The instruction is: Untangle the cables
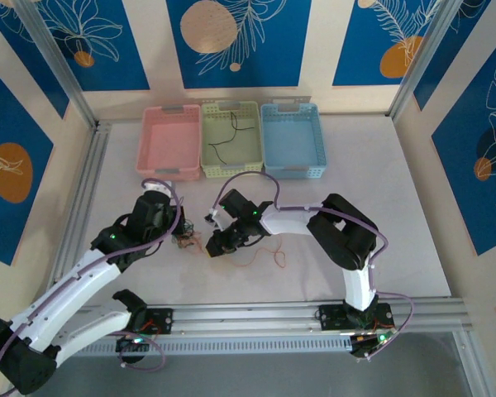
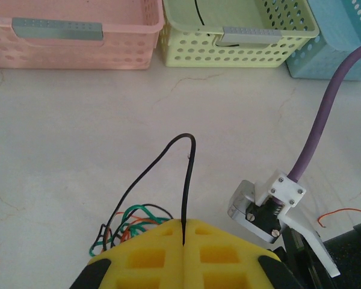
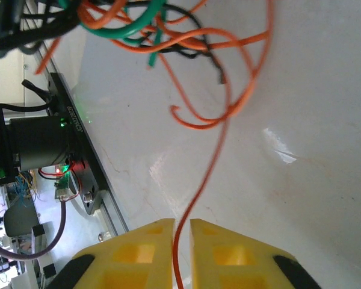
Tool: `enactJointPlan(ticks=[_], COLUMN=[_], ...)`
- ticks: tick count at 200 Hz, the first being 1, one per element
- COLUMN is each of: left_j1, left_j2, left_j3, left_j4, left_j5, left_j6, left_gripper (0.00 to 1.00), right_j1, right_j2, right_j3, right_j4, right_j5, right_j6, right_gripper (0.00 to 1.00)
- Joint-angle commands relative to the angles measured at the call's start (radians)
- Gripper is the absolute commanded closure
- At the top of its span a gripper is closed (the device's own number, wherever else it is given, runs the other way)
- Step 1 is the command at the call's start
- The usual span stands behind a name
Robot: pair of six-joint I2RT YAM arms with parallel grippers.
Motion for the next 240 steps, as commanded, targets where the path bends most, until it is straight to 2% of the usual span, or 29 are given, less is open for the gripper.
enactJointPlan(ticks=[1, 22, 61, 86, 114, 137, 171, 240], left_j1=[0.01, 0.011, 0.012, 0.016, 0.03, 0.032, 0.032, 0.033], left_j2=[0.0, 0.0, -0.007, -0.043, -0.104, -0.136, -0.162, -0.243], left_j3=[0.019, 0.016, 0.032, 0.071, 0.08, 0.075, 0.089, 0.178], left_j4=[0.024, 0.024, -0.028, -0.134, -0.192, -0.201, -0.232, -0.367], left_j5=[0.012, 0.01, -0.043, -0.144, -0.169, -0.175, -0.202, -0.286], left_j6=[-0.007, -0.008, 0.013, 0.054, 0.069, 0.065, 0.058, 0.063], left_gripper=[1.0, 1.0, 1.0, 1.0, 1.0, 1.0, 1.0, 1.0], right_j1=[0.007, 0.004, -0.036, -0.171, -0.358, -0.457, -0.527, -0.573], right_j2=[0.009, 0.0, -0.101, -0.219, -0.331, -0.374, -0.437, -0.566], right_j3=[0.003, -0.003, -0.095, -0.272, -0.471, -0.573, -0.648, -0.723], right_j4=[-0.01, -0.007, 0.052, 0.2, 0.388, 0.483, 0.473, 0.414], right_j5=[-0.036, -0.023, 0.047, 0.051, 0.043, 0.05, 0.13, 0.271], right_j6=[-0.009, -0.009, 0.028, 0.154, 0.322, 0.424, 0.491, 0.53], right_gripper=[0.91, 1.0, 1.0, 1.0, 1.0, 1.0, 1.0, 1.0])
